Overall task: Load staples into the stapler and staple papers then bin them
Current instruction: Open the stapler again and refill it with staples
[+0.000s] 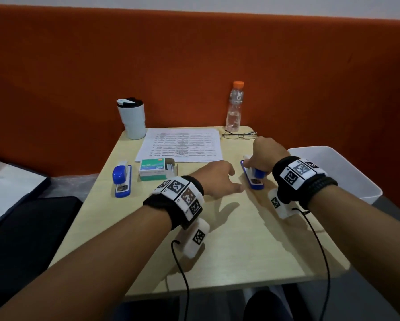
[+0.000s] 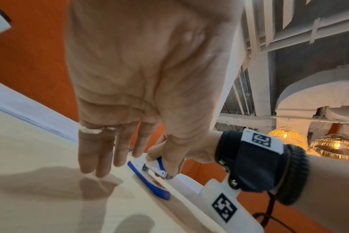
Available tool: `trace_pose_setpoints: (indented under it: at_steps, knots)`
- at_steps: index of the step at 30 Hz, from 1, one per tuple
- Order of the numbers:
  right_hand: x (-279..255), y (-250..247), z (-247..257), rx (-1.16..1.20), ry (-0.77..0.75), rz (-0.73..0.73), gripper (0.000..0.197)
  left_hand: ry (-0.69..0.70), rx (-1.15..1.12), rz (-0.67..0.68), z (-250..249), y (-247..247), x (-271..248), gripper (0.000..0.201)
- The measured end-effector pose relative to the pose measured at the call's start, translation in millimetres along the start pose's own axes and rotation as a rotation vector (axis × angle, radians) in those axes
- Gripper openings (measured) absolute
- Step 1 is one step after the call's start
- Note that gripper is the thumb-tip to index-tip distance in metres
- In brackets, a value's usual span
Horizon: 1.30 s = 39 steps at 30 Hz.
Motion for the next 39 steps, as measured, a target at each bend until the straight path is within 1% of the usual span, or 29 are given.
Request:
trace_pose_setpoints:
  at_steps: [4,5,7,8,9,10,12,14,15,16,17,18,19,21,22,23,25,28,31,33,36,37,39]
  knots:
    - [-7.2,-0.7,0.9,-0.035,-0.001,-0.018,0.044,-0.032,0.080,-0.040,1.3,-1.7,5.2,0.067]
    - [-9.4,-1.1,1.3,-0.050,0.003,-0.017,0.042,-0.039,0.115,-0.045,2.3,-1.1,6.5,0.061]
    - [-13.4,-1.5,2.2,-0.078,0.020,-0.004,0.038,-0.052,0.179,-0.043,4.4,0.8,6.4,0.043]
    - [-15.5,-1.2,3.7,-0.094,0.027,0.005,0.037,-0.056,0.193,-0.039,6.8,1.5,5.2,0.041]
    - [-19.1,-1.5,7.6,-0.099,0.025,0.013,0.037,-0.058,0.194,-0.037,9.6,0.6,2.7,0.045]
    - [-22.8,-3.0,13.2,-0.089,0.017,0.012,0.039,-0.065,0.184,-0.045,12.9,-3.0,-1.7,0.048]
    - [-29.6,-8.4,28.9,-0.026,-0.020,-0.015,0.042,-0.084,0.168,-0.082,23.1,-16.9,-14.4,0.048]
    - [-35.5,-14.2,48.2,0.125,-0.082,-0.055,0.048,-0.122,0.170,-0.147,38.2,-38.1,-31.9,0.055]
    - [-37.8,-16.3,59.7,0.241,-0.122,-0.078,0.057,-0.149,0.172,-0.197,48.5,-51.0,-42.1,0.053]
    - [-39.3,-16.8,71.9,0.374,-0.174,-0.093,0.065,-0.177,0.177,-0.254,59.5,-64.4,-52.3,0.048]
    - [-41.4,-14.6,85.0,0.529,-0.220,-0.076,0.069,-0.206,0.193,-0.320,71.2,-78.7,-63.3,0.039]
    - [-43.7,-9.2,98.7,0.682,-0.254,-0.022,0.067,-0.247,0.229,-0.391,83.9,-91.9,-74.1,0.032]
    - [-46.5,-1.6,112.7,0.800,-0.268,0.062,0.061,-0.300,0.281,-0.453,96.4,-103.4,-84.7,0.029]
    - [-50.5,14.5,137.8,0.895,-0.275,0.208,0.043,-0.416,0.355,-0.509,121.7,-117.7,-103.0,0.033]
    - [-52.2,21.7,148.2,0.910,-0.283,0.259,0.037,-0.480,0.356,-0.498,133.8,-120.6,-109.4,0.038]
    - [-54.3,28.6,157.3,0.924,-0.289,0.306,0.034,-0.536,0.346,-0.457,144.9,-120.5,-114.5,0.042]
    - [-57.1,41.5,170.3,0.960,-0.286,0.382,0.029,-0.575,0.313,-0.353,162.1,-114.4,-118.2,0.047]
    - [-62.2,61.7,179.9,0.999,-0.257,0.503,0.027,-0.498,0.291,-0.261,168.5,-102.5,-116.7,0.043]
    - [-66.1,77.1,179.8,1.053,-0.213,0.613,0.023,-0.421,0.312,-0.189,168.2,-91.7,-116.5,0.056]
    - [-65.5,83.0,174.3,1.074,-0.185,0.628,0.020,-0.364,0.335,-0.183,164.9,-88.8,-116.9,0.052]
    - [-67.5,86.5,168.1,1.042,-0.197,0.632,0.010,-0.315,0.365,-0.189,161.1,-85.1,-115.2,0.050]
    - [-68.0,87.6,166.3,1.010,-0.209,0.628,0.010,-0.303,0.370,-0.200,157.7,-84.4,-115.1,0.049]
    - [-68.7,90.4,163.0,0.956,-0.226,0.623,0.013,-0.287,0.367,-0.215,150.1,-83.4,-115.1,0.041]
Point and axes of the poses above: each hand's wrist, its own x-axis towards the middle knuckle, its own y-axis out of the palm, z = x × y, the point moved 7 cm from there along x, towards the middle knuckle, and after that the axes turned 5 degrees about z, right-handed, at the moved point
